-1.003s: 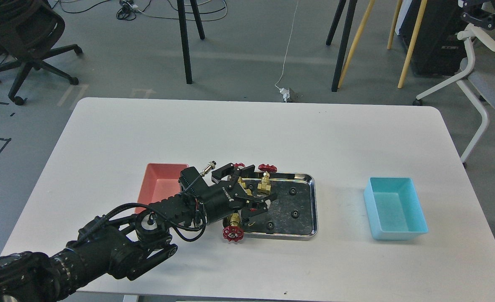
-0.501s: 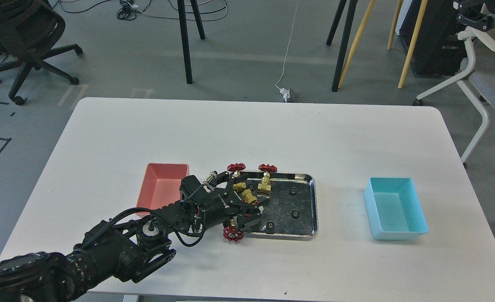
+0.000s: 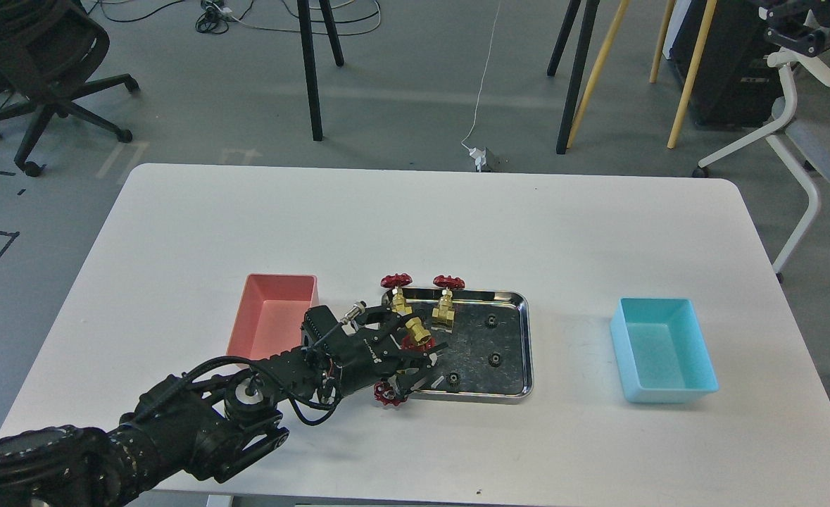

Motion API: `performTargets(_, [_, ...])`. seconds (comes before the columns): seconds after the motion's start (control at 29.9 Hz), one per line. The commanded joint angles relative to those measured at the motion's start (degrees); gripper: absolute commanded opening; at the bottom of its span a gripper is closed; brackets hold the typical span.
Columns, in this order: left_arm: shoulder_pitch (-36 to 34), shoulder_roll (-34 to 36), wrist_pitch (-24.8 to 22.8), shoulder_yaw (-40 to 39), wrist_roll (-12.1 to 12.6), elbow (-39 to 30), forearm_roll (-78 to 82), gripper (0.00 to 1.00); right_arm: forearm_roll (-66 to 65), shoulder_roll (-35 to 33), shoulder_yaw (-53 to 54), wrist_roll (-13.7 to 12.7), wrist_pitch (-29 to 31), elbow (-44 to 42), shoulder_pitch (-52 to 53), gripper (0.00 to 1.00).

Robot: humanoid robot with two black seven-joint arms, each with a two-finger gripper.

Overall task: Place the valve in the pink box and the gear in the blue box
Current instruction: 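Lower the left gripper onto a red-handled brass valve and grasp it, then lift the valve and carry it with the left gripper over the pink box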

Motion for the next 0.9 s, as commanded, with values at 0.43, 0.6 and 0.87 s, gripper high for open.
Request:
performTargets(0.43, [-0.94, 1.82, 0.0, -1.05, 0.48, -2.28, -3.15, 0.1, -0.5, 0.37, -0.1, 0.08, -0.05, -1.14, -0.35, 0.99])
performTargets(0.6, [-2.7, 8.23, 0.0, -1.05, 0.48, -9.48, -13.79, 0.11, -0.5, 1.34, -0.01, 0.08, -0.05, -1.76, -0.26, 0.99])
performTargets(0.87, [-2.35, 24.49, 0.0, -1.84, 0.57, -20.73, -17.58, 0.11, -1.29, 2.66, -0.01, 0.08, -0.14, -2.37, -0.26, 0.99])
